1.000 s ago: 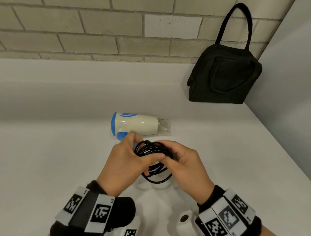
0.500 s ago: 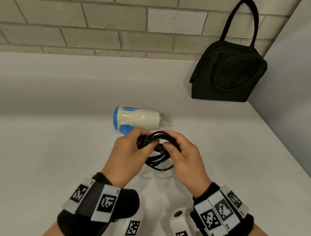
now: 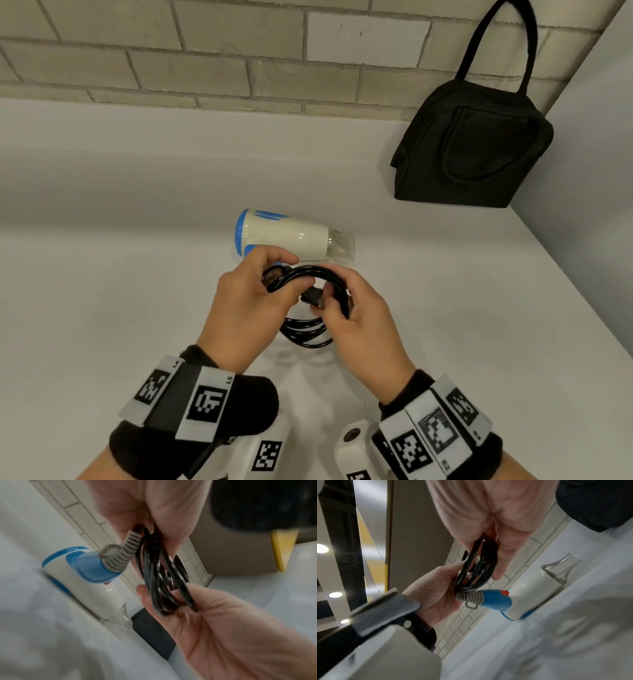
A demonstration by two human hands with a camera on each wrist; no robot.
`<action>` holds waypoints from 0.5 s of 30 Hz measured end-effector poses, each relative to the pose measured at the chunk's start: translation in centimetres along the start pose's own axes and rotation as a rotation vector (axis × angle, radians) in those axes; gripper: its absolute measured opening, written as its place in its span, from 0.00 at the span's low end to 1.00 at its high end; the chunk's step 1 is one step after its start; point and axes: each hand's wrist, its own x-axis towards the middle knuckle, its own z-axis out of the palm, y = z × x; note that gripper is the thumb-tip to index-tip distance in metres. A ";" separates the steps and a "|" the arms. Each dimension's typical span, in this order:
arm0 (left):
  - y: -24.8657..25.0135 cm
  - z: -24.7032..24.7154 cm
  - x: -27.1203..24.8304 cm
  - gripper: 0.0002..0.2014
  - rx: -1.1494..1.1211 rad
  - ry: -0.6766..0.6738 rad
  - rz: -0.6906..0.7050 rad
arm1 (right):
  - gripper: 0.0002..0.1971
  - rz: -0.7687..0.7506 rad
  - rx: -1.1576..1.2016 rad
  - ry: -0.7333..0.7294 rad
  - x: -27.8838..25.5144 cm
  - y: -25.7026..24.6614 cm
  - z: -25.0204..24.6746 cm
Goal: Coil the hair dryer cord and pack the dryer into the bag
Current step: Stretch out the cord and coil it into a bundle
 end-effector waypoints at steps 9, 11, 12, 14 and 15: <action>0.2 -1.5 0.5 0.12 -0.267 -0.325 -0.179 | 0.17 0.028 0.112 -0.165 -0.3 -0.6 -0.6; -0.3 -1.3 0.4 0.12 -0.386 -0.412 -0.248 | 0.14 0.041 0.171 -0.186 -0.4 -0.5 -1.0; -0.7 -1.2 0.4 0.11 -0.436 -0.442 -0.274 | 0.15 0.047 0.207 -0.193 -0.5 -0.6 -1.2; -1.3 -0.8 0.2 0.11 -0.511 -0.479 -0.299 | 0.19 0.046 0.255 -0.171 -0.5 -0.4 -1.6; -1.4 -0.6 0.1 0.10 -0.547 -0.487 -0.308 | 0.23 0.027 0.257 -0.145 -0.6 -0.4 -1.7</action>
